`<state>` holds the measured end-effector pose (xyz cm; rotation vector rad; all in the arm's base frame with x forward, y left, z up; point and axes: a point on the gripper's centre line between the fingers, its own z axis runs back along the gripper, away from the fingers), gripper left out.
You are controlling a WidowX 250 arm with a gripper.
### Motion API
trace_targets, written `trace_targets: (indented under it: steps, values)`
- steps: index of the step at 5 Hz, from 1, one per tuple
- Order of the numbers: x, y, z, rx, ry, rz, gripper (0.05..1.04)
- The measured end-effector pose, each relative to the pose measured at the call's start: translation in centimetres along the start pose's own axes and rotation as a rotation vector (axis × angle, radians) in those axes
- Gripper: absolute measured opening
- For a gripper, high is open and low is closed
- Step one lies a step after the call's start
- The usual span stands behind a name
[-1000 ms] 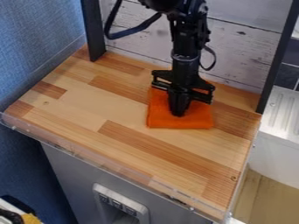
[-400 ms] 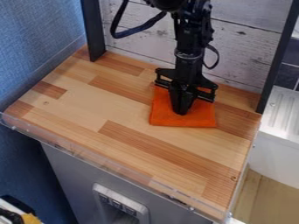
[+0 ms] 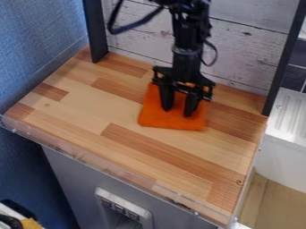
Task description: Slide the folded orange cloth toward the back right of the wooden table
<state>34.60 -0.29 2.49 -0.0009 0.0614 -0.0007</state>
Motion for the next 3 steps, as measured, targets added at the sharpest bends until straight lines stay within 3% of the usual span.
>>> trace_targets:
  steps: [1,3]
  values:
    - [-0.2,1.2,2.2,-0.001,-0.031,-0.006,0.993]
    - [-1.7,3.6,5.7,-0.014,-0.075,-0.007,0.998]
